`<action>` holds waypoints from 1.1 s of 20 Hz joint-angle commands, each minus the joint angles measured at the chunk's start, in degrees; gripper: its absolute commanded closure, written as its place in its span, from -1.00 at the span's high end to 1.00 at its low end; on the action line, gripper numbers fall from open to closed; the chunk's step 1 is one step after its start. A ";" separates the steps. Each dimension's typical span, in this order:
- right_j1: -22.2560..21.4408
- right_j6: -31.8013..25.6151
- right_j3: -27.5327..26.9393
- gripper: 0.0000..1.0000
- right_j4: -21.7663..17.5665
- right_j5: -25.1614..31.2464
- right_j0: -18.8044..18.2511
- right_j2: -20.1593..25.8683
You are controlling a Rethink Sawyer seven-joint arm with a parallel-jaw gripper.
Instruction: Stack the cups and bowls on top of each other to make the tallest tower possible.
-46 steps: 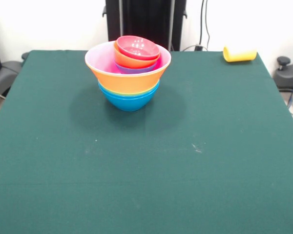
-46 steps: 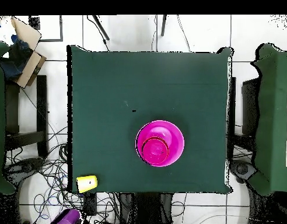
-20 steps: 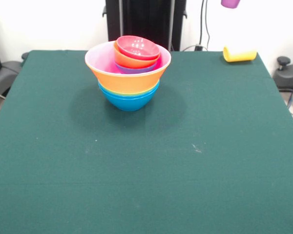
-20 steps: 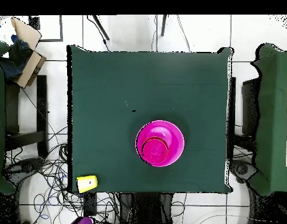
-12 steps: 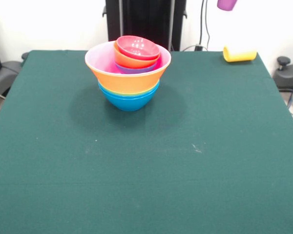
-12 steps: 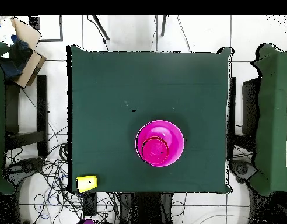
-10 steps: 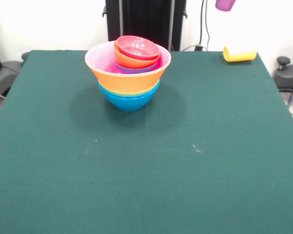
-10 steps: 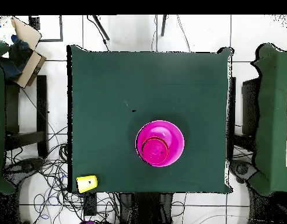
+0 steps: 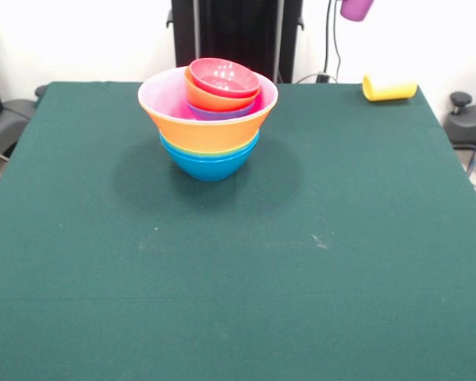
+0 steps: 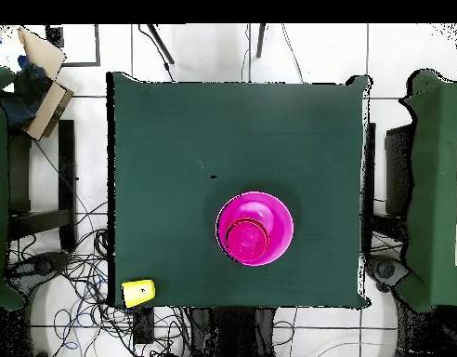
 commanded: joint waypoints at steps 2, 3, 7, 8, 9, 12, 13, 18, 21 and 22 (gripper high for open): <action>5.93 13.34 -7.89 -1.00 1.45 -3.64 2.00 3.43; 6.01 13.18 -8.13 -1.00 1.69 -3.43 2.04 3.43; 6.88 13.98 -8.90 -1.00 3.21 -3.62 3.25 3.93; 7.19 14.32 -9.12 -1.00 3.46 -3.78 3.47 4.19; 7.50 14.66 -9.34 -1.00 3.71 -3.93 3.69 4.44; 8.40 15.32 -9.86 -1.00 4.53 -4.47 4.61 4.69; 9.21 15.45 -10.50 -1.00 4.91 -4.71 5.02 4.77; 10.10 16.02 -11.25 -1.00 5.43 -5.06 5.77 5.06; 9.92 16.67 -11.41 -1.00 5.92 -4.79 6.19 5.62; 9.59 16.83 -11.32 -1.00 6.28 -4.49 6.42 5.82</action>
